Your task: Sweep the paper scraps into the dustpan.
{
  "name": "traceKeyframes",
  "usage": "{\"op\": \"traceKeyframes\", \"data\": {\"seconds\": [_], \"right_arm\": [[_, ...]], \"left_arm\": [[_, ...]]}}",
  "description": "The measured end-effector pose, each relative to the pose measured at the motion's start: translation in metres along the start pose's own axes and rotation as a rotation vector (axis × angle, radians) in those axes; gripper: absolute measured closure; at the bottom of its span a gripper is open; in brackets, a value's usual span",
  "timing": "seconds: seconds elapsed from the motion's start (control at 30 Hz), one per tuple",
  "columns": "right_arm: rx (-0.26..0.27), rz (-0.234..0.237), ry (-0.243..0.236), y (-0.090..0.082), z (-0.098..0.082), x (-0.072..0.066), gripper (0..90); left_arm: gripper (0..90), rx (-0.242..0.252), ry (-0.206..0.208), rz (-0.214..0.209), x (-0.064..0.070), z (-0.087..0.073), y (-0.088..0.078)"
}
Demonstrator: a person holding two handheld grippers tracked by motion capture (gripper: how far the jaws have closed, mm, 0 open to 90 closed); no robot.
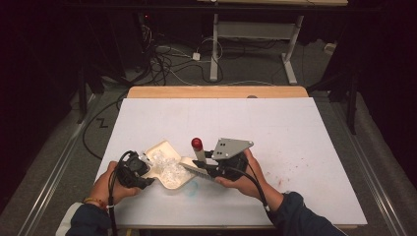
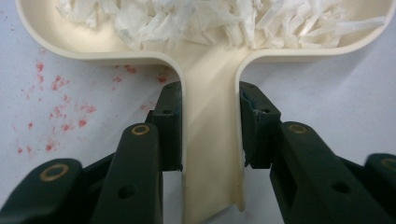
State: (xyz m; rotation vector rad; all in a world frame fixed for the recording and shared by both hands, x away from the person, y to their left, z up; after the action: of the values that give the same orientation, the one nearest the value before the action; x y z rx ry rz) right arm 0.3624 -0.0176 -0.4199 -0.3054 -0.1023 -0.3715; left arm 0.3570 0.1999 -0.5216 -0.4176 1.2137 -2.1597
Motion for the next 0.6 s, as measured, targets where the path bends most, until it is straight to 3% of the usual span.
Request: {"op": "traceKeyframes", "data": {"seconds": [0.07,0.23,0.6], "right_arm": [[0.018,0.023,-0.003,0.002,0.004,-0.005,70.8],[0.024,0.013,-0.021,0.0,0.008,-0.006,70.8],[0.07,-0.044,0.022,-0.037,0.014,0.02,70.8]], "left_arm": [[63.0,0.0,0.002,0.0,0.001,0.0,0.0],[63.0,0.007,-0.013,-0.005,0.002,-0.001,0.002],[63.0,0.018,-0.05,-0.015,0.003,-0.001,0.005]]}}
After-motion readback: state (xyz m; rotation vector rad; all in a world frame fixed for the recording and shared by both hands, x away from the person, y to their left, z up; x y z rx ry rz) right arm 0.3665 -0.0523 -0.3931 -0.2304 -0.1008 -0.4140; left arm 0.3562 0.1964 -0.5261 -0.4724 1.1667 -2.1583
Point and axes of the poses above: each handheld gripper's, and its own axes: y roughly forward along the jaws, z roughly out of its top, x roughly to its right, the point moved 8 cm from there along y, roughly forward along the jaws, and after that the axes turned 13 degrees about x, right-handed, at the moved point
